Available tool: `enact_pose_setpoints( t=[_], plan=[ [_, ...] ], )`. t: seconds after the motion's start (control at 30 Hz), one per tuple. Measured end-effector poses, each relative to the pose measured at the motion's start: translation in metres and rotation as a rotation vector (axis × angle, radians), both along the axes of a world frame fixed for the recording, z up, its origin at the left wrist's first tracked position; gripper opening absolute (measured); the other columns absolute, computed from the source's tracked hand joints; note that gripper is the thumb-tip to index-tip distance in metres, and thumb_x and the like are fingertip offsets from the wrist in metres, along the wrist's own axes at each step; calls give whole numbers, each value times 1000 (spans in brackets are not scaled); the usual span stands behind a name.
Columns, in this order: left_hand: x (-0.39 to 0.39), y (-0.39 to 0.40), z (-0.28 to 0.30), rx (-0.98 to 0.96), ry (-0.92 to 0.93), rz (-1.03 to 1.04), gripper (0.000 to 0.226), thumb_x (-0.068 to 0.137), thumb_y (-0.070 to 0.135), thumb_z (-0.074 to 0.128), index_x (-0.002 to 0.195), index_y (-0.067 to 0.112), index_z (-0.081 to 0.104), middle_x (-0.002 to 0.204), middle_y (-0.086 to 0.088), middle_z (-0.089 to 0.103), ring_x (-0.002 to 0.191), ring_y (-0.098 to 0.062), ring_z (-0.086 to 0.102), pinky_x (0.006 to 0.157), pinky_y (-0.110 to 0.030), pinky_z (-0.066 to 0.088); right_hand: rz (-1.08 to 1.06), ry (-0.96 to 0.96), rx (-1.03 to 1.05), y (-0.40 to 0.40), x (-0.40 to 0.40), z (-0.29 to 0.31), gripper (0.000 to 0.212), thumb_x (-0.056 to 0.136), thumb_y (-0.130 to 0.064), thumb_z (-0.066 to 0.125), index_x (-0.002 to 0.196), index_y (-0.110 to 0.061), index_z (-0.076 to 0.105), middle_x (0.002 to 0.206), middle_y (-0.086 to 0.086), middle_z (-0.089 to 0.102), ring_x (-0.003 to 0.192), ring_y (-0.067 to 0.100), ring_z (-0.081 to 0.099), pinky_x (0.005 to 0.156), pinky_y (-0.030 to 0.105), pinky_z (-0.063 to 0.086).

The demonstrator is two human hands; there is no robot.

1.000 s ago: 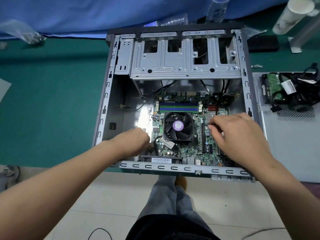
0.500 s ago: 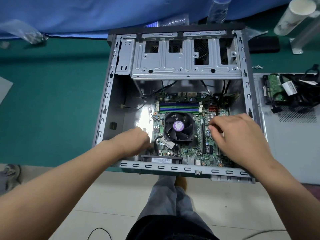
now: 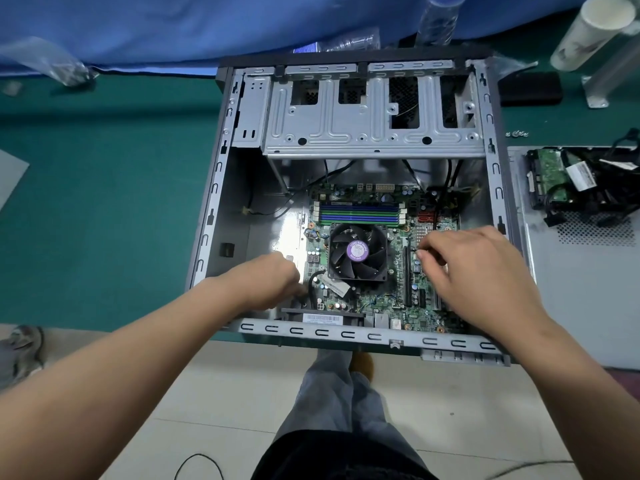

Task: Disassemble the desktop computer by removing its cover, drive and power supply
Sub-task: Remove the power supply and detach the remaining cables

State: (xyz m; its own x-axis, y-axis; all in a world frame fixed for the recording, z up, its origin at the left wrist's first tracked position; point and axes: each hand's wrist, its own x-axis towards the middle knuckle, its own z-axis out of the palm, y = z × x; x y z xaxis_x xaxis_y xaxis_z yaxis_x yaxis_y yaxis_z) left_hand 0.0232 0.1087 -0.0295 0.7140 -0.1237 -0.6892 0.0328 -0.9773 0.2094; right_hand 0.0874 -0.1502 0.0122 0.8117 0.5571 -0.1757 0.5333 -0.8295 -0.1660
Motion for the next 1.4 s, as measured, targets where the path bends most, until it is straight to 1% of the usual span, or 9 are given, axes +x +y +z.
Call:
enact_pose_setpoints(
  t=[0.13, 0.27, 0.43, 0.63, 0.8, 0.87, 1.0, 1.17, 1.4],
  plan=[
    [-2, 2, -2, -18, 41, 12, 29, 97, 31, 52, 92, 7, 67, 88, -11, 67, 79, -25, 59, 74, -32, 48, -3, -10, 2, 0, 0, -1, 24, 95, -33, 42, 90, -20, 61, 81, -5, 68, 71, 17, 60, 86, 31, 35],
    [-5, 4, -2, -164, 67, 36, 18, 89, 8, 60, 106, 12, 66, 106, -5, 69, 97, -20, 64, 86, -33, 51, 0, -16, 0, -1, 1, -2, 25, 95, -34, 41, 89, -20, 61, 80, -5, 68, 70, 17, 60, 85, 31, 35],
    [-3, 3, 3, -78, 39, -13, 16, 95, 19, 55, 102, 11, 67, 98, -11, 67, 85, -27, 60, 74, -30, 48, 3, -10, -9, 0, 1, -2, 26, 95, -35, 40, 91, -20, 62, 84, -5, 69, 74, 18, 61, 87, 32, 36],
    [0, -2, 4, 43, 25, -28, 40, 101, 30, 44, 91, -2, 65, 75, -10, 53, 71, -29, 53, 70, -36, 47, -1, -12, -14, -1, 0, -2, 26, 95, -35, 39, 91, -21, 61, 85, -5, 69, 74, 17, 60, 88, 32, 36],
    [-5, 4, -1, -159, 76, 51, 13, 93, 17, 60, 104, 13, 66, 96, -5, 69, 84, -17, 66, 80, -33, 53, -3, 0, -11, 0, 0, -1, 27, 95, -36, 39, 94, -21, 62, 88, -5, 70, 76, 17, 62, 90, 33, 38],
    [-5, 5, 0, -199, 78, 46, 16, 90, 9, 61, 104, 13, 67, 100, -3, 70, 87, -14, 66, 82, -29, 53, -3, 3, -13, 1, 1, 0, 28, 95, -36, 38, 94, -21, 62, 88, -5, 70, 76, 16, 61, 91, 33, 39],
    [-2, 2, 2, -100, 2, -14, 19, 96, 20, 55, 99, 8, 70, 78, -6, 63, 71, -23, 60, 69, -29, 49, -4, 1, -15, 0, 1, 0, 27, 96, -35, 39, 94, -21, 62, 89, -5, 69, 76, 17, 61, 90, 33, 38],
    [0, 1, 2, 21, -8, -1, 37, 98, 32, 49, 88, 2, 67, 68, -7, 54, 72, -32, 60, 72, -39, 52, -7, -10, -11, 1, 0, 0, 25, 96, -34, 41, 92, -21, 62, 88, -5, 69, 75, 18, 60, 88, 32, 37],
    [-6, 5, -1, -188, 61, 43, 14, 89, 8, 60, 102, 12, 64, 97, -5, 70, 89, -20, 65, 79, -31, 51, -5, -4, -7, 0, 0, 0, 26, 96, -34, 41, 93, -20, 62, 86, -4, 69, 73, 18, 60, 88, 33, 37]
  ],
)
